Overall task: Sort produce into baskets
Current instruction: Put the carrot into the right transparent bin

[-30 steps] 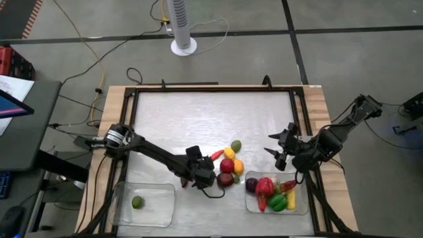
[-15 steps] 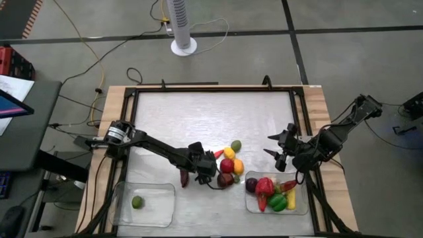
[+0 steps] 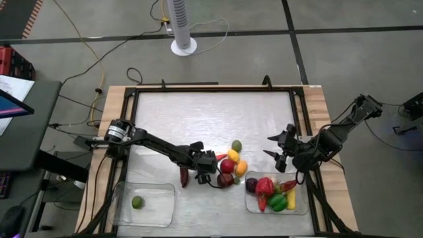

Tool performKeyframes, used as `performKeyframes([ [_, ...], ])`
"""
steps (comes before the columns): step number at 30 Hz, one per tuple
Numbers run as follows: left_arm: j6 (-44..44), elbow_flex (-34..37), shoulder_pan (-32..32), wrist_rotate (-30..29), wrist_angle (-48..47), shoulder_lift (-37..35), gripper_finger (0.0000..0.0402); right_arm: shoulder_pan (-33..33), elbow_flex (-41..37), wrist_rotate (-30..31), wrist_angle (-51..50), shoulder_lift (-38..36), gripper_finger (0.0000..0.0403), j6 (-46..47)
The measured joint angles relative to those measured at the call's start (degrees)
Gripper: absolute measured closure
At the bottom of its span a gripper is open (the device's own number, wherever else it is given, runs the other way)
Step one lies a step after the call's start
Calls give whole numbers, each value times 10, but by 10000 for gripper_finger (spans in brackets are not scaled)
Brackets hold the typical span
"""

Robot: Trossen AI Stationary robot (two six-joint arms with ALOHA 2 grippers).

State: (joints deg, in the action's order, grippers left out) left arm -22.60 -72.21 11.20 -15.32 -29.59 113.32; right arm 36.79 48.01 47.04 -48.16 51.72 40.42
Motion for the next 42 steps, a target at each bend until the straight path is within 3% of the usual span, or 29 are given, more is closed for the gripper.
performKeyframes([
  [5,30,-28,-1,-37,-67,-1,288,0,0,-19,5,0,116,0],
  [9,51,-50,-3,-130,-113,-30,266,0,0,-22,5,0,116,0],
  [15,124,-52,-9,-194,-55,-75,250,-7,0,-10,24,6,116,-44],
  [24,345,-52,-5,-190,147,-91,266,-41,0,-8,178,55,116,-249],
  [30,439,-52,-5,-169,204,-91,264,-53,0,-6,251,62,116,-350],
  [36,489,-52,-5,-165,245,-91,263,-64,0,-68,283,65,117,-384],
  [42,536,-52,-5,-159,309,-91,262,-75,0,-66,287,72,117,-387],
])
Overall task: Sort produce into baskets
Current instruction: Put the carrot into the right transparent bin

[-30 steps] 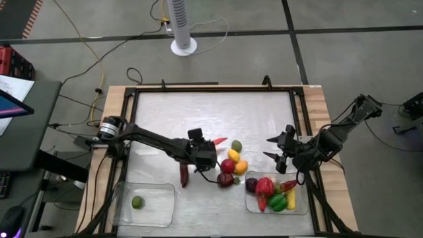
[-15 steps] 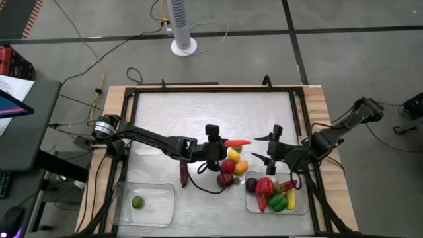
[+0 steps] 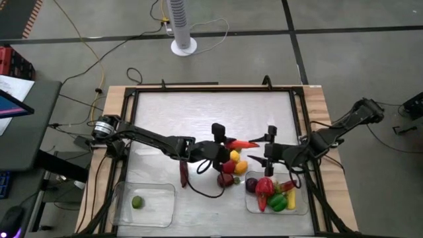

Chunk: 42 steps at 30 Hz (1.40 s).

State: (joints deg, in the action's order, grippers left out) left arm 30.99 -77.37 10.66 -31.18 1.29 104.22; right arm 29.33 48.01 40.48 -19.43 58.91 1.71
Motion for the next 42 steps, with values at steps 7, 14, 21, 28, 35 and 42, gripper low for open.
performKeyframes([
  [7,20,0,0,28,30,0,262,-16,0,0,3,5,132,-3],
  [14,15,0,0,29,31,0,262,-34,0,-27,5,5,231,-3],
  [21,11,0,0,28,26,0,262,-44,0,-58,6,4,309,0],
  [28,16,0,7,-19,28,0,216,-43,0,-60,8,4,300,10],
  [35,8,-1,23,-68,10,0,123,-39,6,-96,-21,4,301,43],
  [42,-40,-1,74,-31,-72,-17,109,12,75,-207,-192,3,297,183],
])
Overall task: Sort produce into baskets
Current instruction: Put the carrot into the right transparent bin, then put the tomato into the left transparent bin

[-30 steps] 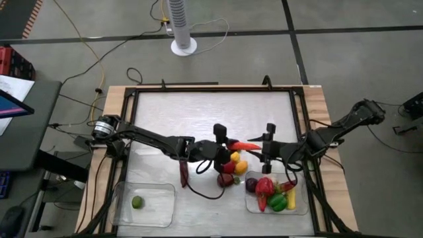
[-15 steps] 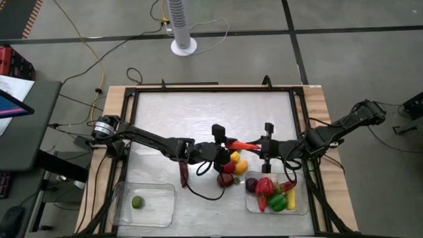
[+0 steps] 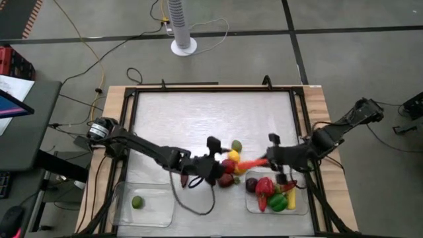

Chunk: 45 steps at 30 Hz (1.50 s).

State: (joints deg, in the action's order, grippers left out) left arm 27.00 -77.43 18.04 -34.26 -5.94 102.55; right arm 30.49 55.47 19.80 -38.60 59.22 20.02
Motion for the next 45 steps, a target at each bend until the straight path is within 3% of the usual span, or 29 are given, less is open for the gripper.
performKeyframes([
  [6,-50,0,41,21,-58,-25,109,77,23,-43,-70,0,296,85],
  [11,-85,0,42,31,-73,-26,109,100,10,-39,-79,1,295,138],
  [14,-89,0,37,34,-72,-24,109,104,10,-6,-75,7,289,157],
  [19,-95,0,35,29,-73,-23,109,100,10,-4,-77,43,240,160],
  [28,-129,0,31,43,-116,-23,109,95,10,-71,-83,85,158,199],
  [37,-176,0,0,103,-153,-23,109,110,18,-126,-141,49,153,324],
  [45,-172,0,-3,118,-150,-23,109,111,18,-67,-153,47,153,322],
])
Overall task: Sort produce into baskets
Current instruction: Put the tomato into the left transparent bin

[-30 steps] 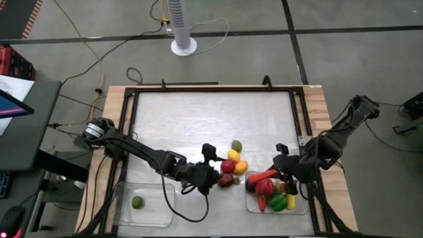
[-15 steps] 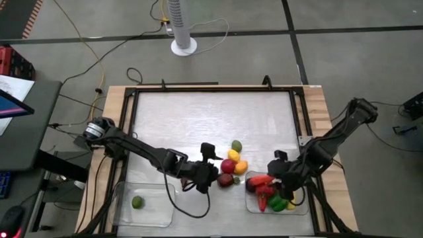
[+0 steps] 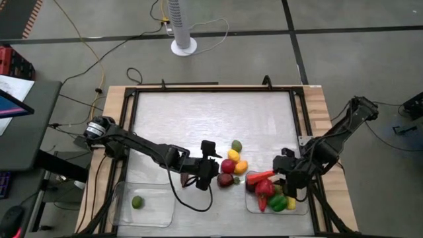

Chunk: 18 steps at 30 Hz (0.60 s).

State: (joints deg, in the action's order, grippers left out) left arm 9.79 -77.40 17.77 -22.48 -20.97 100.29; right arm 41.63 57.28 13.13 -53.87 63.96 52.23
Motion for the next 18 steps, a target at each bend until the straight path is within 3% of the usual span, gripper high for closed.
performKeyframes([
  [8,-59,11,-18,76,19,7,109,-34,-11,44,0,1,154,-16],
  [18,-128,45,-72,82,123,72,109,-64,-12,152,5,0,154,-75],
])
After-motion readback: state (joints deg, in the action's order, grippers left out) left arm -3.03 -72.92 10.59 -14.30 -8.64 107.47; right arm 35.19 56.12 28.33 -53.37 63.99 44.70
